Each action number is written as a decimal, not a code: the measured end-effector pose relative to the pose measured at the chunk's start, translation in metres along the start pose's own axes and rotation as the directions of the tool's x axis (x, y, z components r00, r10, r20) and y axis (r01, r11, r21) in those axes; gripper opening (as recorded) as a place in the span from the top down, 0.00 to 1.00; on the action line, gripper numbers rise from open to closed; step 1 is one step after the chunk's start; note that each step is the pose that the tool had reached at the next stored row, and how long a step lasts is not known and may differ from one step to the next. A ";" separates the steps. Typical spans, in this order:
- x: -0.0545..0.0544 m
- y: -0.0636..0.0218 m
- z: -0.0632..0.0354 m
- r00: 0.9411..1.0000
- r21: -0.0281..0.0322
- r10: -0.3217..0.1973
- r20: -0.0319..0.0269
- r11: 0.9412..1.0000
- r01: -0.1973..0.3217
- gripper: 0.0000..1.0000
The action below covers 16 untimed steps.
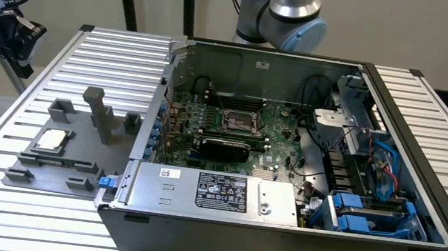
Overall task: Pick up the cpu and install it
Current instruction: 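Reach for the cpu, then pick up the cpu and move it towards the insertion slot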
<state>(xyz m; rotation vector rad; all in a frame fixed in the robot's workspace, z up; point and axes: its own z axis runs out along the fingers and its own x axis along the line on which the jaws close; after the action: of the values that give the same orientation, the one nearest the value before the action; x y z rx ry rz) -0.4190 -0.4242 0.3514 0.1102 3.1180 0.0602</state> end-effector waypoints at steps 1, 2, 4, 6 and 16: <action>0.000 0.0000 0.0000 1.000 0.000 0.000 0.000 1.000 0.000 0.89; 0.000 0.0000 0.0000 1.000 0.000 0.000 0.000 1.000 0.000 0.89; 0.000 0.0000 0.0000 1.000 0.001 0.000 0.000 1.000 0.000 0.89; 0.000 0.0000 0.0000 1.000 0.001 0.000 0.000 1.000 0.000 0.89; 0.000 0.0000 0.0000 1.000 0.003 0.000 0.000 1.000 0.000 0.53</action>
<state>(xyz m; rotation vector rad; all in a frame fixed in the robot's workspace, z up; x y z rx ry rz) -0.4191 -0.4242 0.3514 0.1101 3.1180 0.0554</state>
